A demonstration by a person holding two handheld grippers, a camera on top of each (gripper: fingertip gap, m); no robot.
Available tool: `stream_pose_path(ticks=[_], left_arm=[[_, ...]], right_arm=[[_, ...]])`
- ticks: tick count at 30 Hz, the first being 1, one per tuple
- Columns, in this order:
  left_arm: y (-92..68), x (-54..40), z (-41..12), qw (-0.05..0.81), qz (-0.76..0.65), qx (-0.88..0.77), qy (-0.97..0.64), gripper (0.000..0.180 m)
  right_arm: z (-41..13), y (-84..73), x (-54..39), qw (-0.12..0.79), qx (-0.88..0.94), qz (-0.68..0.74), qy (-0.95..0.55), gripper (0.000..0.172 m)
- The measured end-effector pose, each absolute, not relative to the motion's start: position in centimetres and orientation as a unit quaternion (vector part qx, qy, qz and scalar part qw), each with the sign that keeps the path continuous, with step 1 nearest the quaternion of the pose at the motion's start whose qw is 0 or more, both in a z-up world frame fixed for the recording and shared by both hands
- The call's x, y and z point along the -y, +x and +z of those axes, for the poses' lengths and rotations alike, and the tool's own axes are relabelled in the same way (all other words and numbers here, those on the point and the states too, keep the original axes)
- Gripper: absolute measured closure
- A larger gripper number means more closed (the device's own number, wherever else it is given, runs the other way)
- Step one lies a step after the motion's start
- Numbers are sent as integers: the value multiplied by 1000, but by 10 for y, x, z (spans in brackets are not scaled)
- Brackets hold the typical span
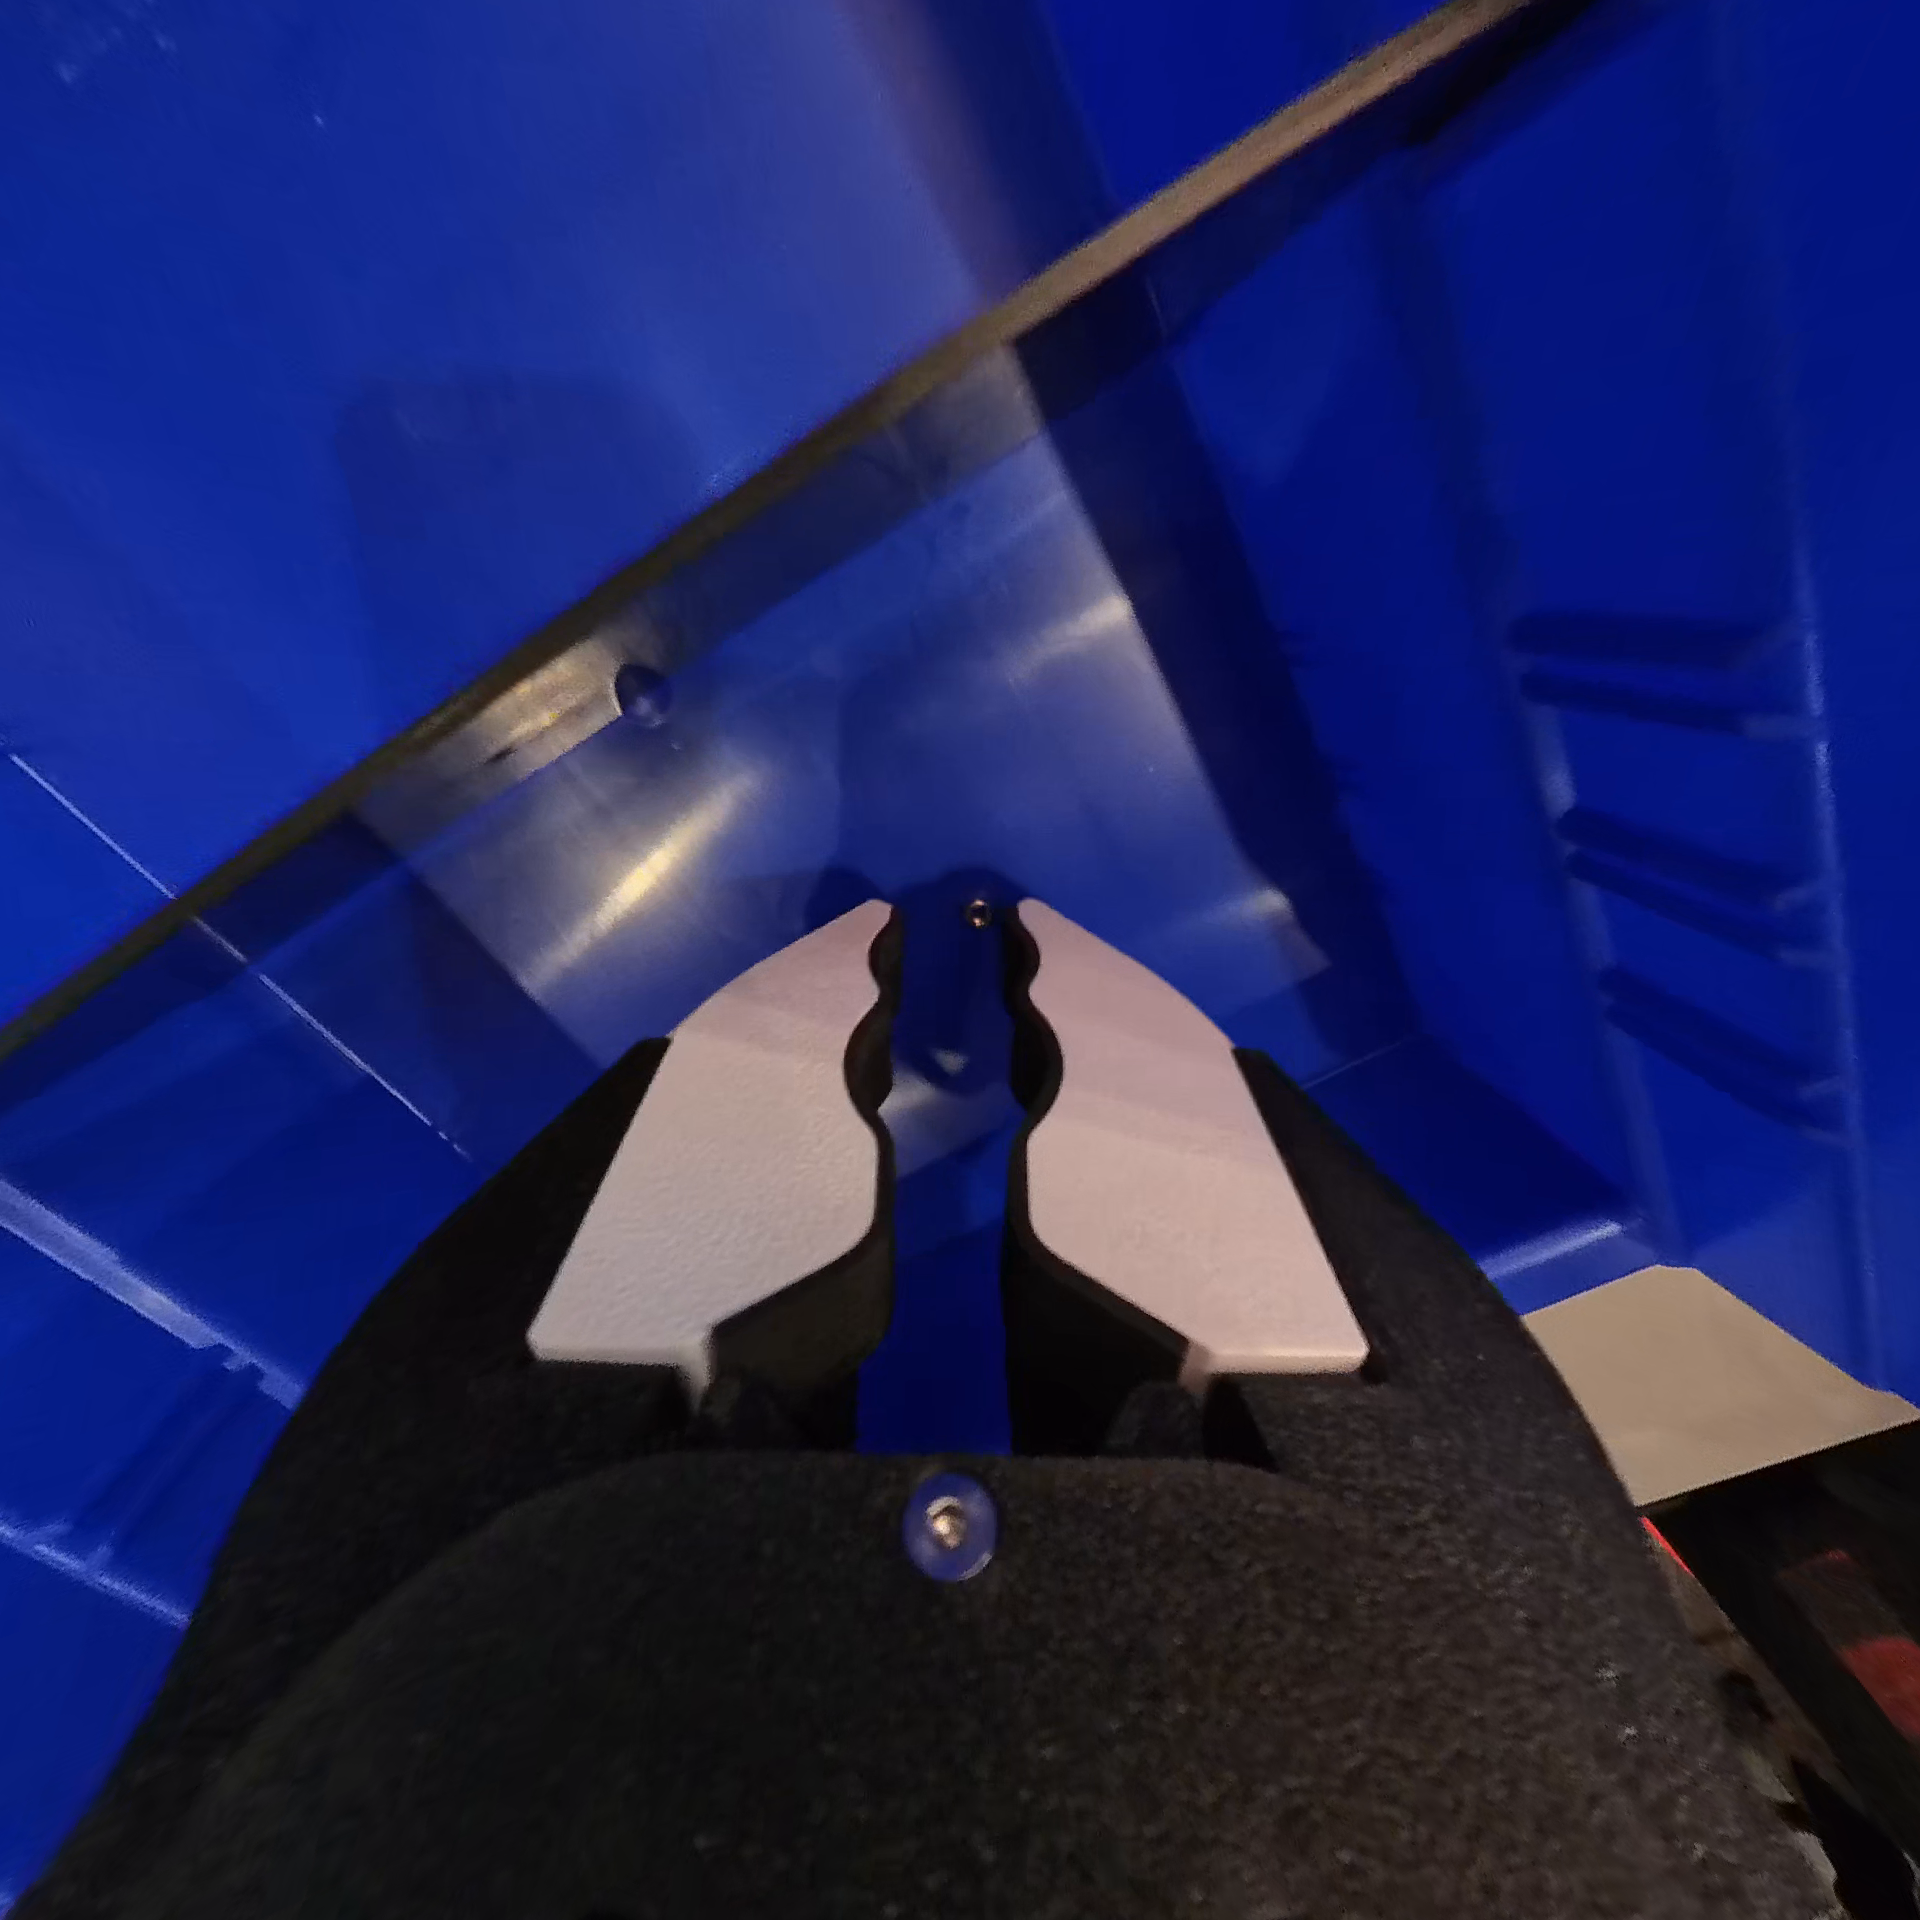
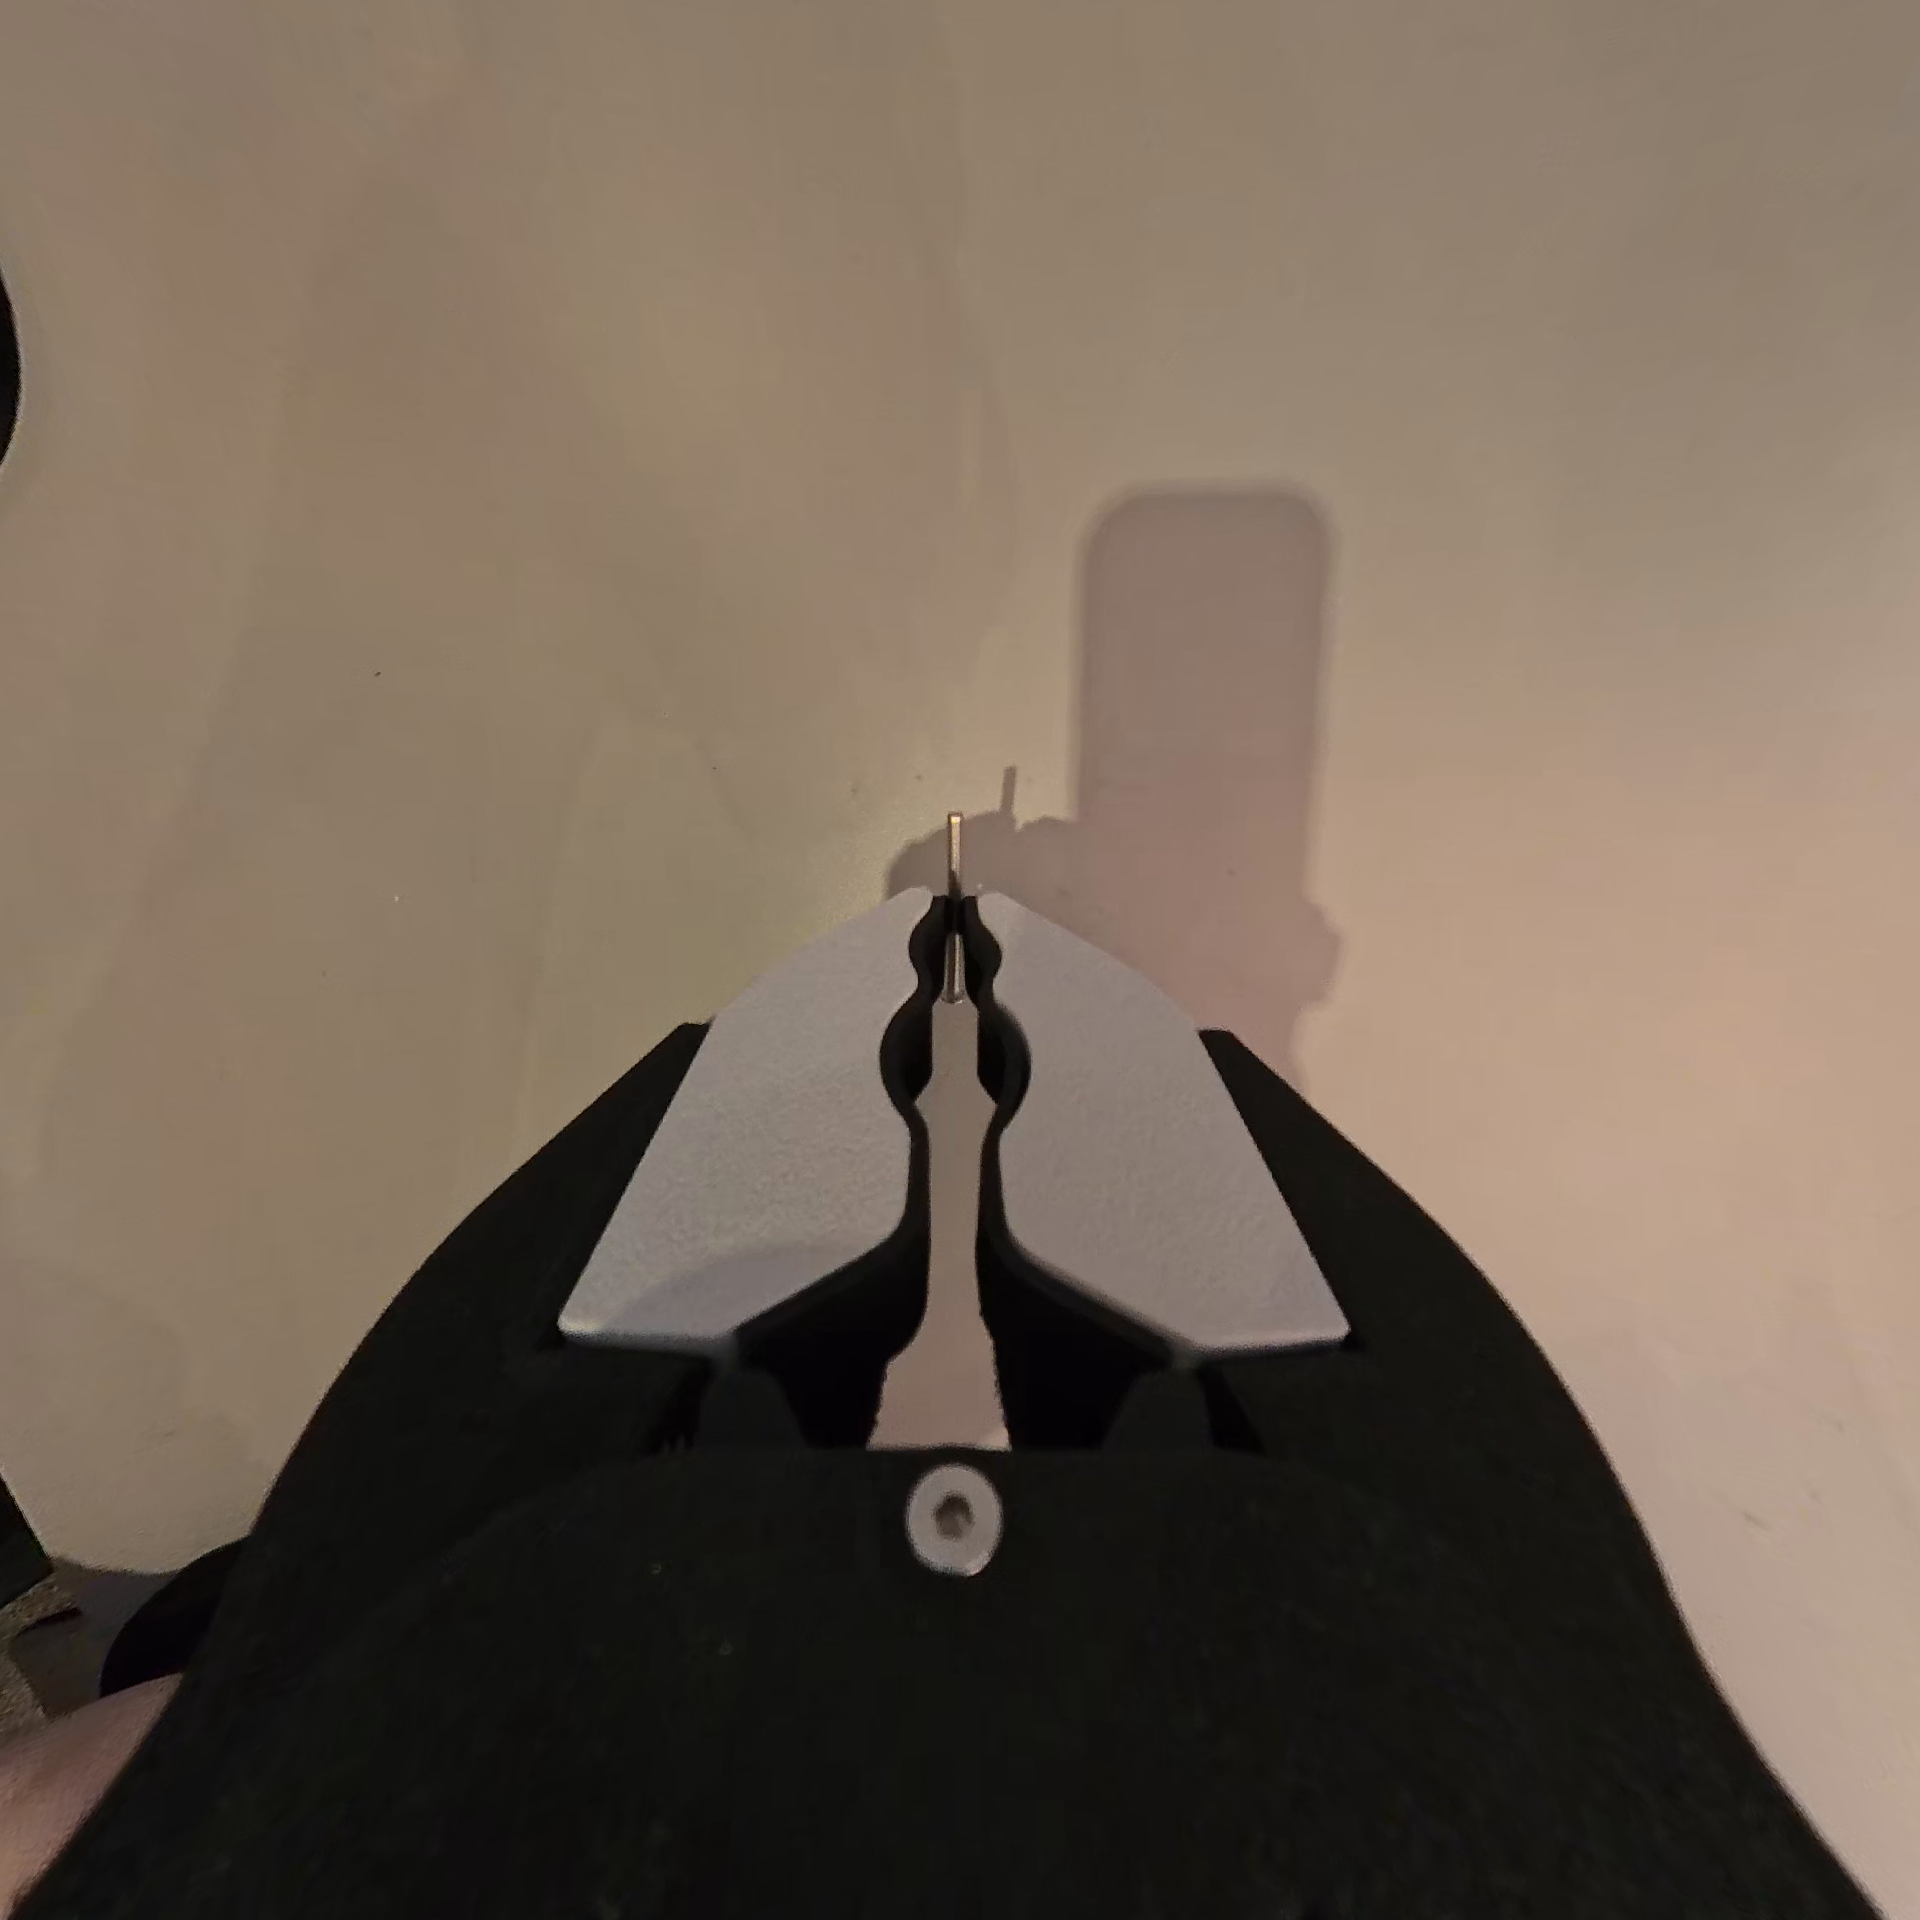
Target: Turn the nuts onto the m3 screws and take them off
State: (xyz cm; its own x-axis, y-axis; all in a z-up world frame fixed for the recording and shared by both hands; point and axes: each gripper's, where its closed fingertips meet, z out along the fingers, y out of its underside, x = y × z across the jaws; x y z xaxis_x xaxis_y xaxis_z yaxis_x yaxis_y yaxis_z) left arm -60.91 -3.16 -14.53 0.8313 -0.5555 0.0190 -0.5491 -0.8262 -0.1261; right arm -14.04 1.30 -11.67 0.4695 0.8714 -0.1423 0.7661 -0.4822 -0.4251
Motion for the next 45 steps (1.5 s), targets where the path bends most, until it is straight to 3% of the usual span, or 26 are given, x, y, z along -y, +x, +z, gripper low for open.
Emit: stream_pose_path(ticks=[13, 31, 45], left_arm=[[-611, 31, -146, 62, -14, -292, -954, 174], [-618, 33, -139, 64, -14, -290, -955, 174], [-535, 18, 7, 183, -87, -372, -906, 175]], right_arm=[[-116, -140, -12, 153, 487, 172, -843, 169], [-118, -140, -11, 149, 488, 175, -842, 169], [-111, -137, -12, 160, 487, 174, -841, 169]])
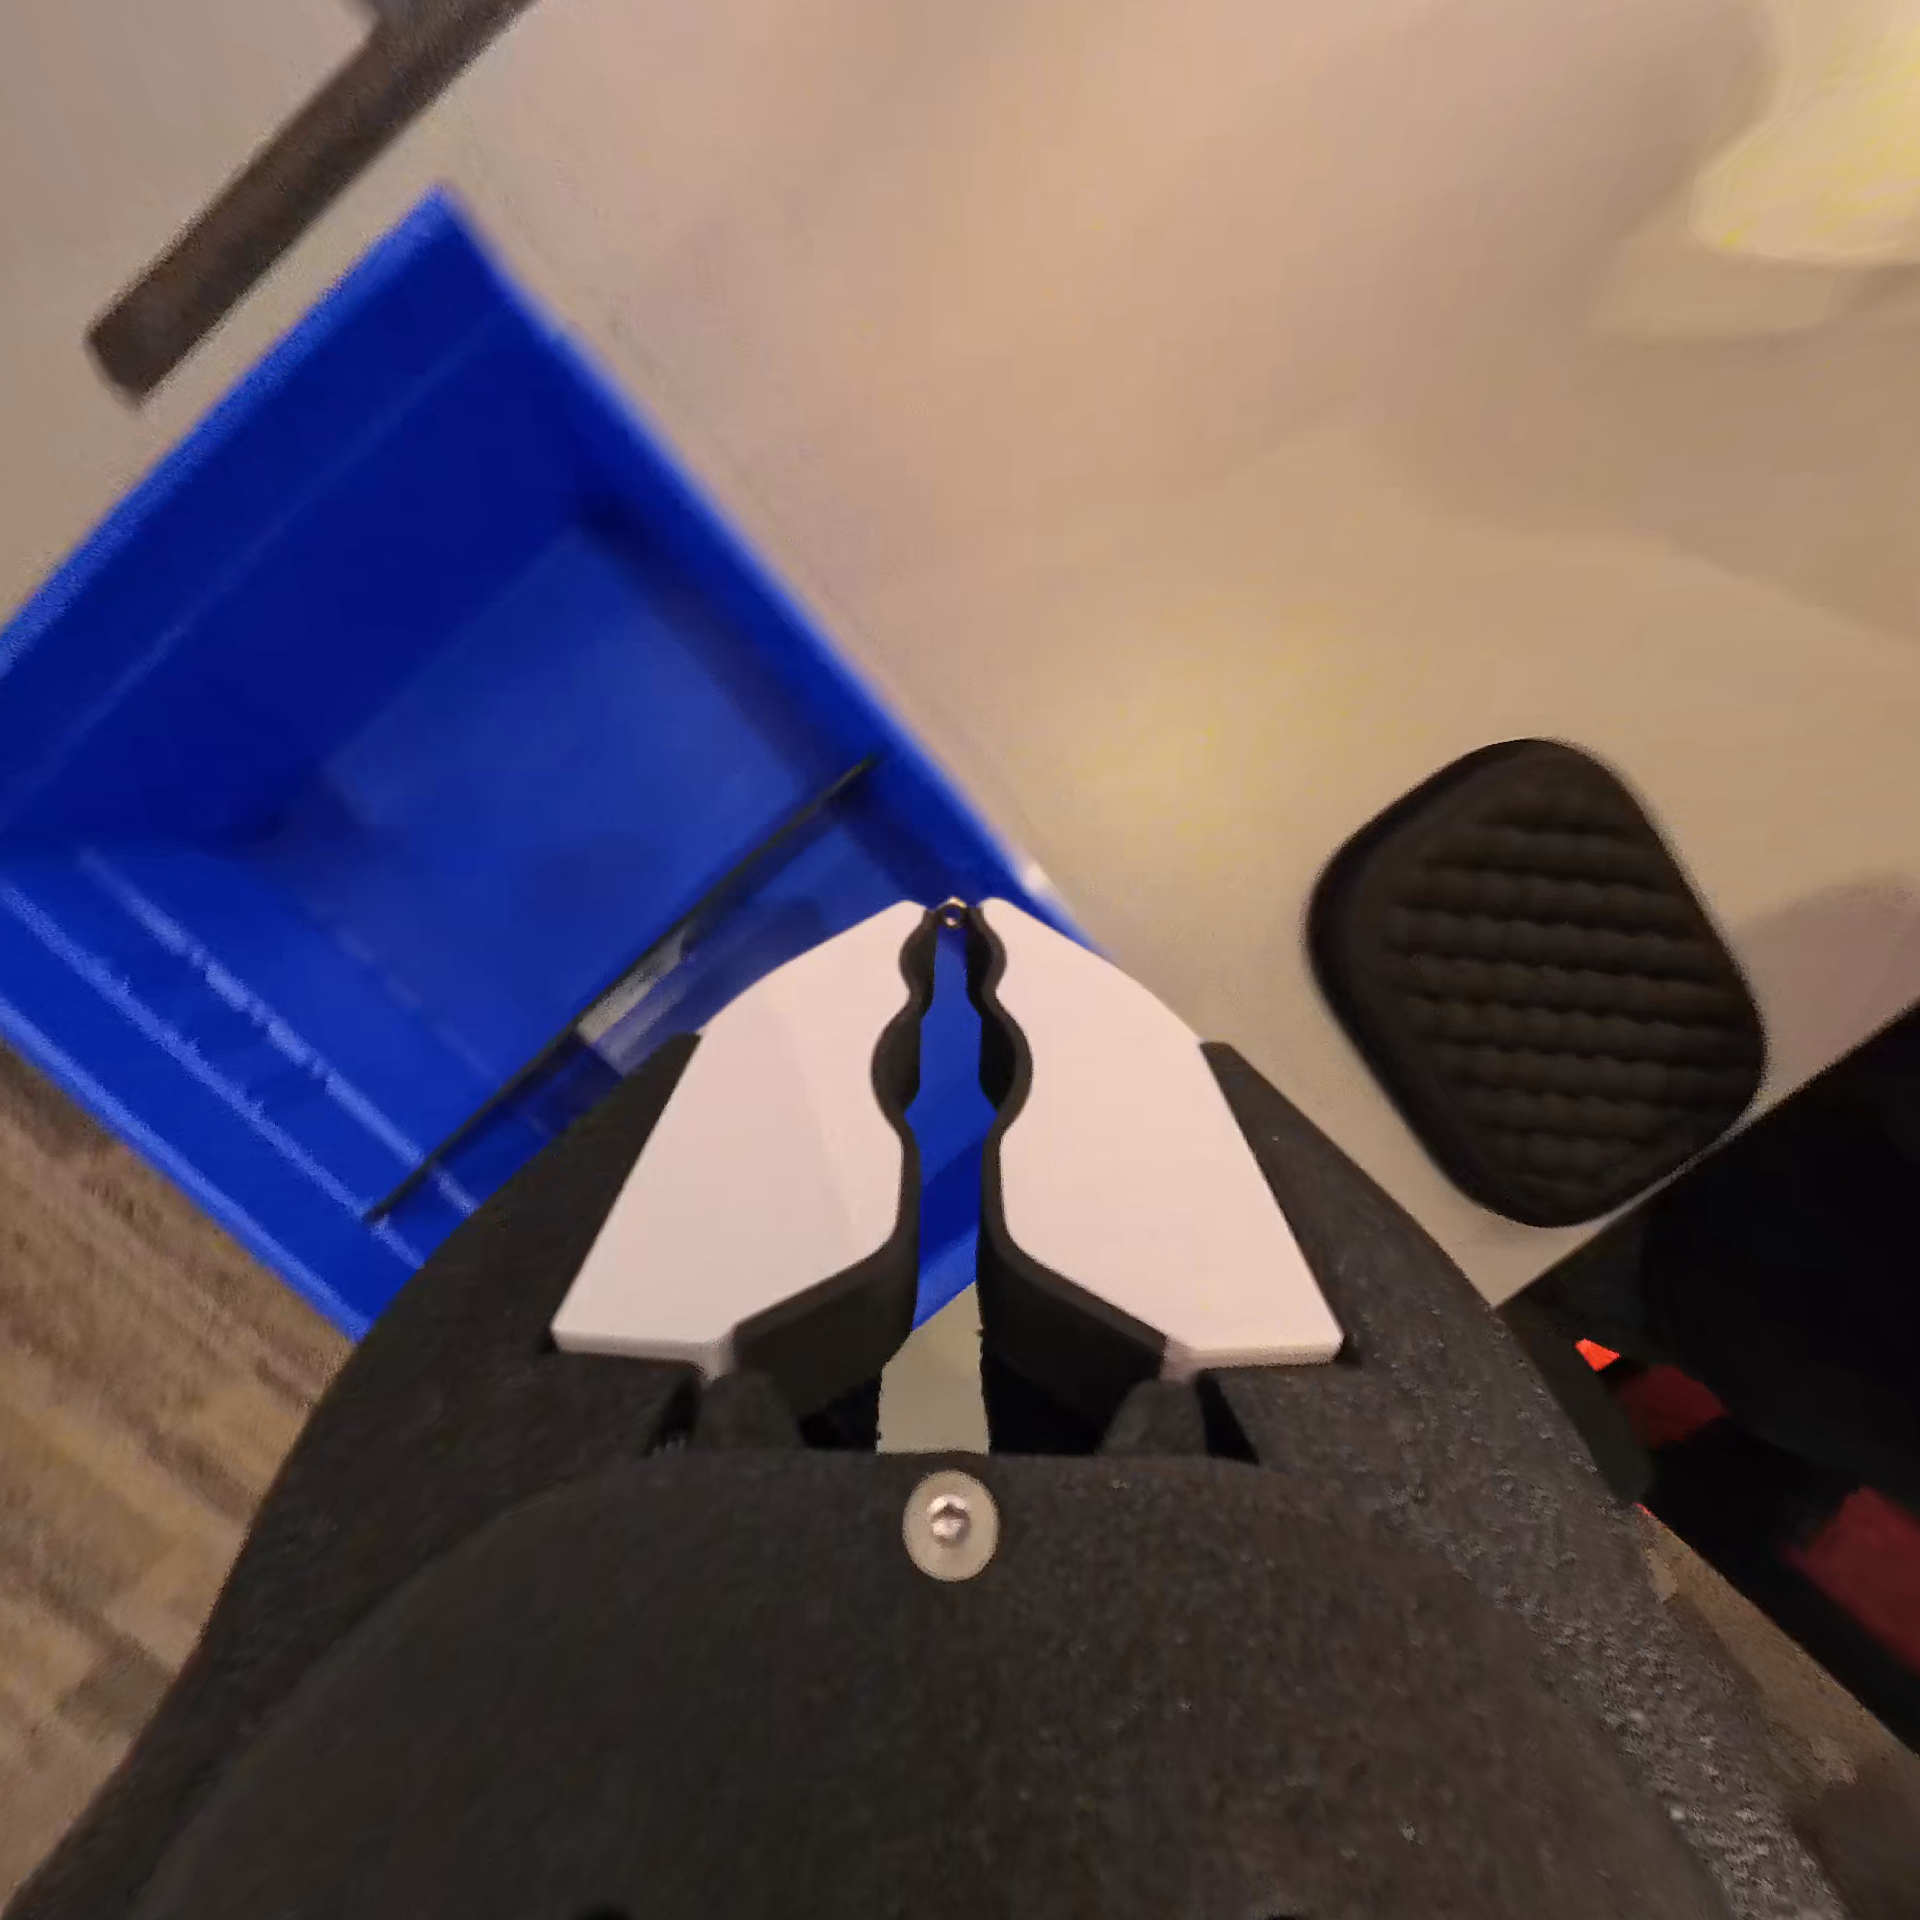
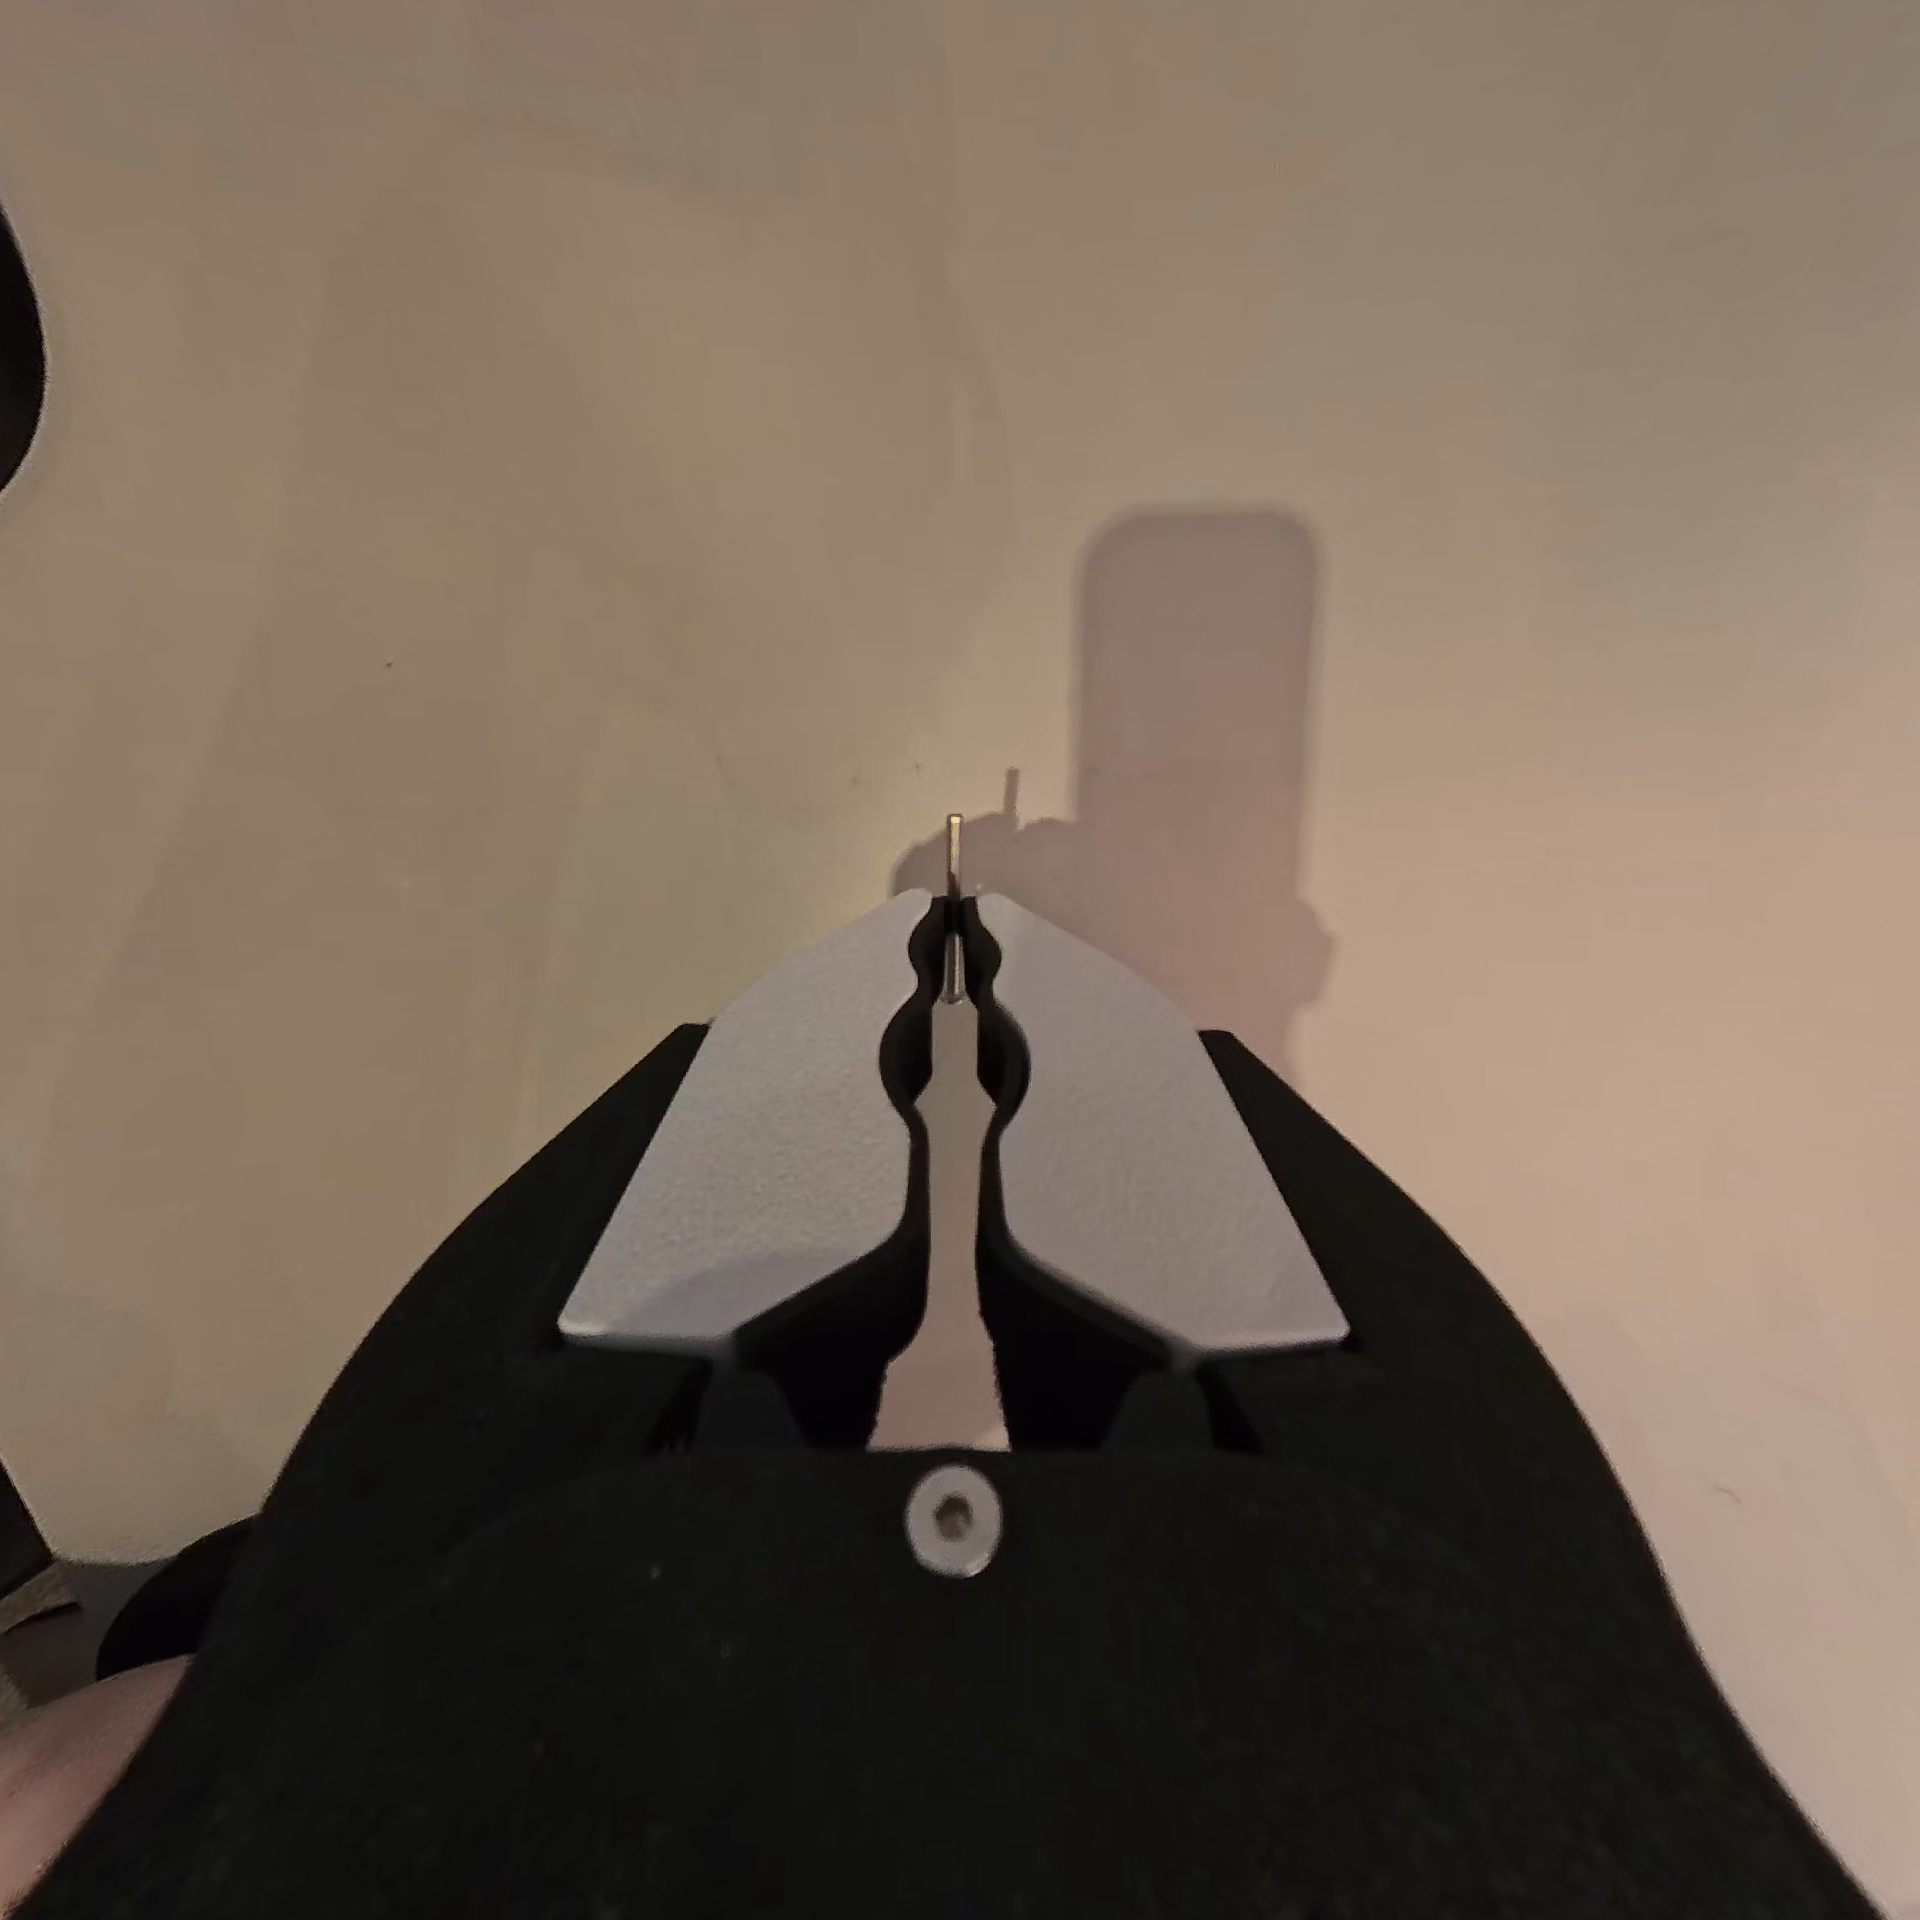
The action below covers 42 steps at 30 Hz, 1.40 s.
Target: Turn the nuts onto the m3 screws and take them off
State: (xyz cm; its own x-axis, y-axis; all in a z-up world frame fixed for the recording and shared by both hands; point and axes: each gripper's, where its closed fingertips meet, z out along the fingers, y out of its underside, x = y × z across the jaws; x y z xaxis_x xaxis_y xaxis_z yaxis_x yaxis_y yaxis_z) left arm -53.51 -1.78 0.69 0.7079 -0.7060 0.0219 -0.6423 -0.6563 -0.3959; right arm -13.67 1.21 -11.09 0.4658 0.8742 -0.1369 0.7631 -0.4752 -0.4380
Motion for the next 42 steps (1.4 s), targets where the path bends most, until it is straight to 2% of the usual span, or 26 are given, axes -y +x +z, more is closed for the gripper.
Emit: stream_pose_path(ticks=[6, 13, 21, 33, 37, 42], left_arm=[[-422, 40, 31, 208, -176, -507, -818, 175], [-297, 69, -9, 234, -229, -690, -646, 175], [-229, 77, -55, 231, -246, -757, -560, 175], [-199, 113, -15, 278, -314, -775, -474, 175], [-199, 102, -34, 257, -277, -772, -510, 175], [-200, 59, -102, 192, -135, -792, -564, 175]], right_arm=[[-108, -136, -12, 164, 490, 173, -839, 169], [-108, -129, -15, 167, 481, 176, -842, 169], [-114, -117, -20, 165, 467, 181, -850, 169], [-117, -112, -27, 171, 462, 180, -851, 169], [-115, -112, -26, 172, 464, 182, -850, 169], [-107, -94, -27, 183, 449, 186, -855, 169]])
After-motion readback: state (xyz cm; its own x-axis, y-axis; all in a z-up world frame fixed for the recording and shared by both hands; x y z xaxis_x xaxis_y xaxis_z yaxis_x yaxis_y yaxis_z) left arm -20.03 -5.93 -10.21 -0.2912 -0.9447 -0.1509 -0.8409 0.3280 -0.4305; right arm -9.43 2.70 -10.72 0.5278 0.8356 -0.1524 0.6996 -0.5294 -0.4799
